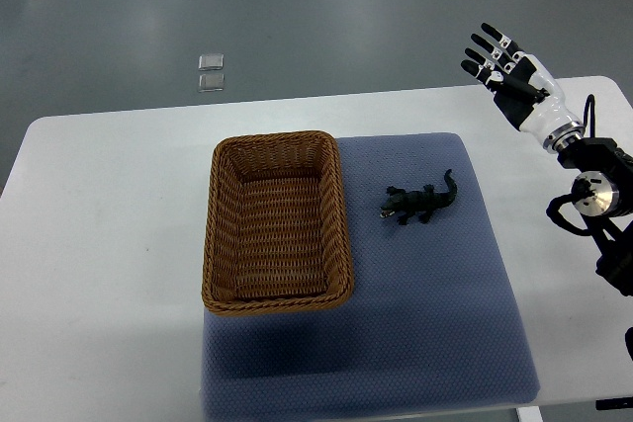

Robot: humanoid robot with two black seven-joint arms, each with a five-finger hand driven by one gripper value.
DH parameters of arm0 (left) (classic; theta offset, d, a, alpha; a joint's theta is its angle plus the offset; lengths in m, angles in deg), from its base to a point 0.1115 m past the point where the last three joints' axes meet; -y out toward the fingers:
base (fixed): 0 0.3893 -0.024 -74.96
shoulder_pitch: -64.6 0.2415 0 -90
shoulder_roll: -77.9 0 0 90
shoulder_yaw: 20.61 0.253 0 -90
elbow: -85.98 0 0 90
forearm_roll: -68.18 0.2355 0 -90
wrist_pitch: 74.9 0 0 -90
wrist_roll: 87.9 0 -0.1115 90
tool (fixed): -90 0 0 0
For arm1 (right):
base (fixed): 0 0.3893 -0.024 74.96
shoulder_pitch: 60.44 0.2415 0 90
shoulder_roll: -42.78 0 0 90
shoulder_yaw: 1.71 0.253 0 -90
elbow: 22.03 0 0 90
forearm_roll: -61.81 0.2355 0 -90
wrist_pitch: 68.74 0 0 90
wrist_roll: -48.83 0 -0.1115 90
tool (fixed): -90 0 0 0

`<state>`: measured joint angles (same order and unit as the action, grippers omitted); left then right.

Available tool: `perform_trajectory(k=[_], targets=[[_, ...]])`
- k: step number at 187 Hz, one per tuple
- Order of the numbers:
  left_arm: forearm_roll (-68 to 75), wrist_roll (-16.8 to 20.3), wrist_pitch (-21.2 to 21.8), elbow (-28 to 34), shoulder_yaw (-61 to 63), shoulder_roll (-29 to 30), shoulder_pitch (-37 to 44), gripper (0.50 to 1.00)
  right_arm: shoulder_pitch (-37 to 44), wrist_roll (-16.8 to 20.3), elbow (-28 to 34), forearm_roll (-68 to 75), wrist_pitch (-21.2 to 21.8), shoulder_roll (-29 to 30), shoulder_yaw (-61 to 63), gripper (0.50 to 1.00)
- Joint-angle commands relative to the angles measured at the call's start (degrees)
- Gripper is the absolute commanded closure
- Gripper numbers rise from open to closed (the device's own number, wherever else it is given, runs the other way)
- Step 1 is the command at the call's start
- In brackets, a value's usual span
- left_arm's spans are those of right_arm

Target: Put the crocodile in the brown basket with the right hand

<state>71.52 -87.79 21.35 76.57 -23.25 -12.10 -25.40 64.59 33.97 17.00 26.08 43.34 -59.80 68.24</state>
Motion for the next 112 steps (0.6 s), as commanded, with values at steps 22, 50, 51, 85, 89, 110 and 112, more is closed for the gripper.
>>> perform_trajectory(k=[22,50,51,85,89,110,112], targets=[[0.0,0.0,0.0,0.0,0.0,0.0,0.0,0.5,0.1,0.0,0.4,-0.5,0.5,-0.2,-0.1,0.57],[0.0,0.1,0.0,0.0,0.0,0.0,0.0,0.5,0.1,0.0,0.5,-2.2,0.5,-0.2,-0.1,0.57],[0.0,0.0,0.0,0.0,0.0,0.0,0.0,0.5,0.1,0.0,0.5,-2.2,0.5,-0.2,-0.1,0.57],[0.0,0.1,0.0,0.0,0.0,0.0,0.0,0.5,0.5,0.0,1.0,-3.7,0.6,-0.2,-0.2,0.57],[0.0,0.0,0.0,0.0,0.0,0.0,0.0,0.5,0.5,0.0,1.1,-3.9,0.6,-0.2,-0.3,0.57],[0.0,0.0,0.0,0.0,0.0,0.0,0.0,0.5,0.6,0.0,1.1,-4.0,0.6,-1.2,-1.7,0.57],[0.0,0.0,0.0,0.0,0.0,0.0,0.0,0.5,0.7,-0.1,1.1,-4.0,0.6,-1.4,-1.9,0.57]])
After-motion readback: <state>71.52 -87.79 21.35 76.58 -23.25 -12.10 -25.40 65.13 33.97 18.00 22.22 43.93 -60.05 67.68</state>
